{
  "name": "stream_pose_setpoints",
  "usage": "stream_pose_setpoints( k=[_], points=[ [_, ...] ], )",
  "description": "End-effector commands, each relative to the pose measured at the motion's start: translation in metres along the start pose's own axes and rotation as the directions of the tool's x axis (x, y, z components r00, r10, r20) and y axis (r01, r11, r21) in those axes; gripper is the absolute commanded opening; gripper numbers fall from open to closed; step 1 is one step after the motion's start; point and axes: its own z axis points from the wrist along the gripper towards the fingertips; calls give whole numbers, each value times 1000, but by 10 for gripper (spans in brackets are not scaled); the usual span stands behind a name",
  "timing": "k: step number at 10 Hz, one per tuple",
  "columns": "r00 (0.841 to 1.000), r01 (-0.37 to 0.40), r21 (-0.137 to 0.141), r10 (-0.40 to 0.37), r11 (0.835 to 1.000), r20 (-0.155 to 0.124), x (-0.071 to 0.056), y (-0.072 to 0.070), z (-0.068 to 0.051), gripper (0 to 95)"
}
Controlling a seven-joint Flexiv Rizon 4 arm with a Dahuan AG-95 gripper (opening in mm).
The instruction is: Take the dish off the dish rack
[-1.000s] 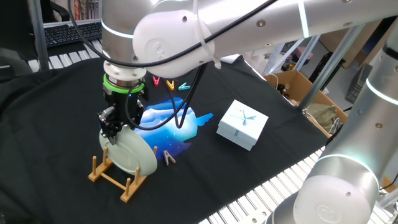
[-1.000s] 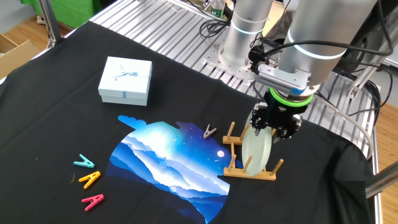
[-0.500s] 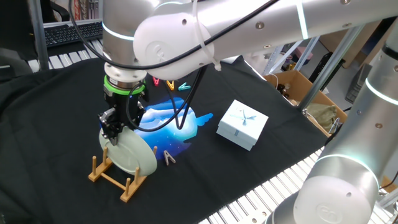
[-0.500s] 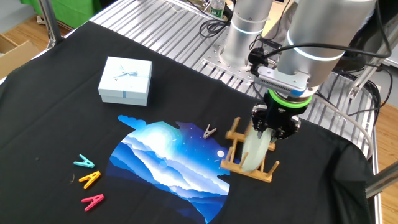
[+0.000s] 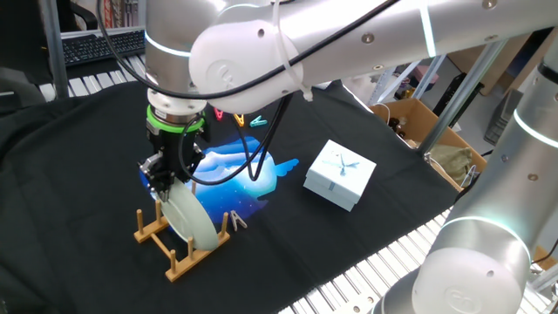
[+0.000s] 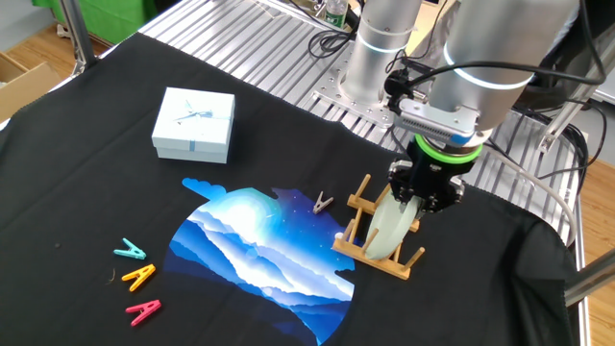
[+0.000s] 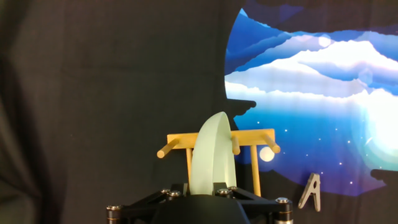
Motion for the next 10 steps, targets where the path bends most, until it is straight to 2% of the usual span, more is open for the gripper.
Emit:
stream_pose_setpoints(
  k=[1, 2, 4, 5, 8, 9, 10],
  points=[
    [999, -34, -52, 33, 998, -8, -1, 0, 0, 0],
    [999, -47, -77, 46, 996, -8, -1, 0, 0, 0],
    [999, -48, -104, 46, 993, -20, -1, 0, 0, 0],
    [999, -47, -105, 45, 993, -20, -1, 0, 0, 0],
    [998, -57, -134, 53, 989, -33, -1, 0, 0, 0],
    [997, -73, -169, 66, 983, -42, -2, 0, -1, 0],
    [996, -79, -181, 72, 980, -44, -3, 0, -1, 0]
  ],
)
